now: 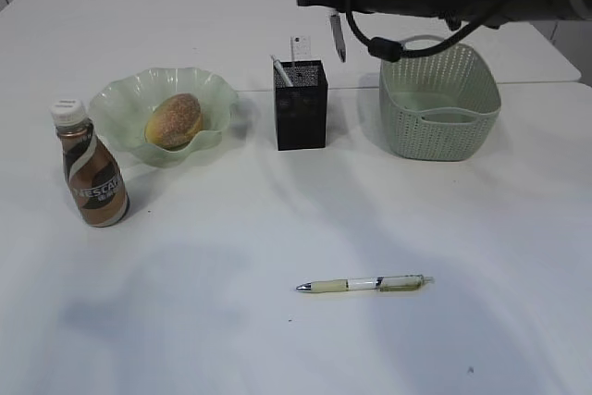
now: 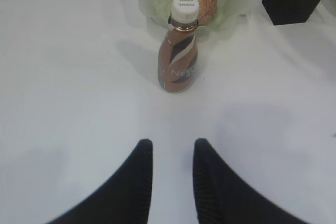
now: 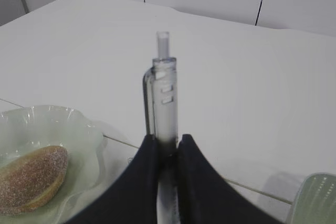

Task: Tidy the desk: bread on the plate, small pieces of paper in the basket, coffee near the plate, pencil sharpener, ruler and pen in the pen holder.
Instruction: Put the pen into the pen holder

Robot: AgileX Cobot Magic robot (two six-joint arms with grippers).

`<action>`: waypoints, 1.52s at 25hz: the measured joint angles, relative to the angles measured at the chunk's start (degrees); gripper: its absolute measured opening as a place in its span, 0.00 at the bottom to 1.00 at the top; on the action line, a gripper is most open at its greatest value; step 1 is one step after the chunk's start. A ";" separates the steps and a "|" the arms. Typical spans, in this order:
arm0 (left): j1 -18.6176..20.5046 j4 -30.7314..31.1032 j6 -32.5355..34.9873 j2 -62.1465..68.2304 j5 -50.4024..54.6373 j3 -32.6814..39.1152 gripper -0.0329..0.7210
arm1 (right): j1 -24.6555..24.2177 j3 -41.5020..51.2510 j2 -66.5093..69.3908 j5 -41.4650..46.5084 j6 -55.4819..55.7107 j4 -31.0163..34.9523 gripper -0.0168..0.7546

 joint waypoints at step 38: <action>0.00 2.34 0.00 0.00 -0.75 0.00 0.28 | 3.57 1.66 13.26 -33.61 7.53 -16.30 0.13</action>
